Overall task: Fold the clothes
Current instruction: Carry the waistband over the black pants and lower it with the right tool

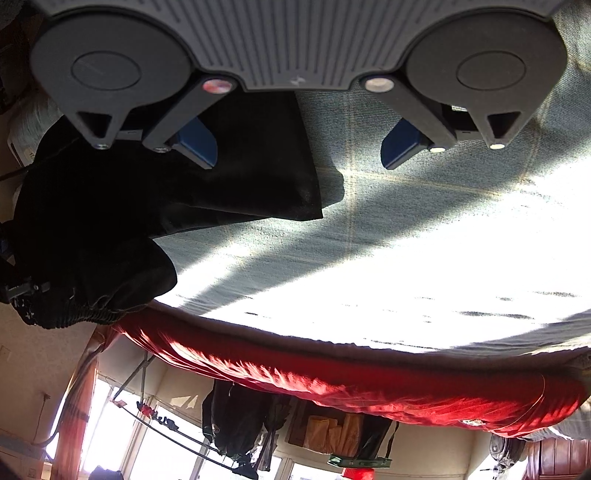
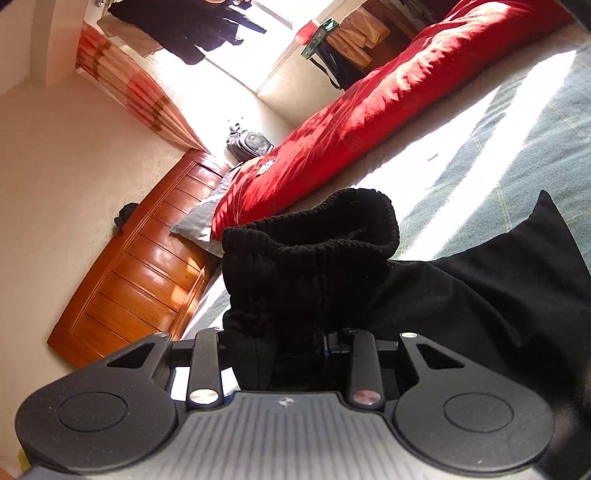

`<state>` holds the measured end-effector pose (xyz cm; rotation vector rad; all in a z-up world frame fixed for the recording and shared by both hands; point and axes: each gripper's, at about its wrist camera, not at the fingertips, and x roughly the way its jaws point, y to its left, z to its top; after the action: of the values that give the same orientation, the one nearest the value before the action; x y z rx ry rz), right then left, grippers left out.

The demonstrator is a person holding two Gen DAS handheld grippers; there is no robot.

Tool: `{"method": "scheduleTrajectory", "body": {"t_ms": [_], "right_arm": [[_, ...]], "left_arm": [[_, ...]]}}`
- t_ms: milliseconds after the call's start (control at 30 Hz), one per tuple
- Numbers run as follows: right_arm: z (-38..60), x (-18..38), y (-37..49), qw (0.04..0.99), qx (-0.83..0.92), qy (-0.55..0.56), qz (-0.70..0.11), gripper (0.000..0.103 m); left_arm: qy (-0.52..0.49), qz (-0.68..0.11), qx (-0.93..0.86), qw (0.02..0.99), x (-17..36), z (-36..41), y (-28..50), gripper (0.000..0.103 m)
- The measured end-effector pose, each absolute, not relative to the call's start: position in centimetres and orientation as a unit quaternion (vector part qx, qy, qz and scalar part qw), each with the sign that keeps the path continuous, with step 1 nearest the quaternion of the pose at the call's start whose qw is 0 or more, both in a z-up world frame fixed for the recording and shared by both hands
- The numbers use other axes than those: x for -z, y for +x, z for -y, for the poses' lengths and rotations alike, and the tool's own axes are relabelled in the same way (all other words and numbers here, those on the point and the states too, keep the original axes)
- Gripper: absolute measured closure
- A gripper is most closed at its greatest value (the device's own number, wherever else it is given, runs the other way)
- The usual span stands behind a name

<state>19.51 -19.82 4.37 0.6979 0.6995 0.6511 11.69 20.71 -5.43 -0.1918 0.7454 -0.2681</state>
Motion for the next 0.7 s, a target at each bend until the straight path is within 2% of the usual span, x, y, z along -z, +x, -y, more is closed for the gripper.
{"method": "scheduleTrajectory", "body": {"t_ms": [300, 500, 700], "right_arm": [[14.7, -4.6, 19.1, 0.840, -0.338, 0.233, -0.356, 0.067], [10.9, -4.8, 18.1, 0.858, -0.341, 0.135, -0.359, 0.067], [6.4, -3.9, 16.6, 0.870, -0.341, -0.010, -0.355, 0.067]], "left_arm": [[-0.102, -0.362, 0.109, 0.920, 5.6, -22.0, 11.5, 0.008], [-0.108, -0.365, 0.099, 0.920, 6.1, -22.5, 11.3, 0.008], [-0.113, -0.363, 0.092, 0.920, 6.3, -22.9, 11.1, 0.008]]}}
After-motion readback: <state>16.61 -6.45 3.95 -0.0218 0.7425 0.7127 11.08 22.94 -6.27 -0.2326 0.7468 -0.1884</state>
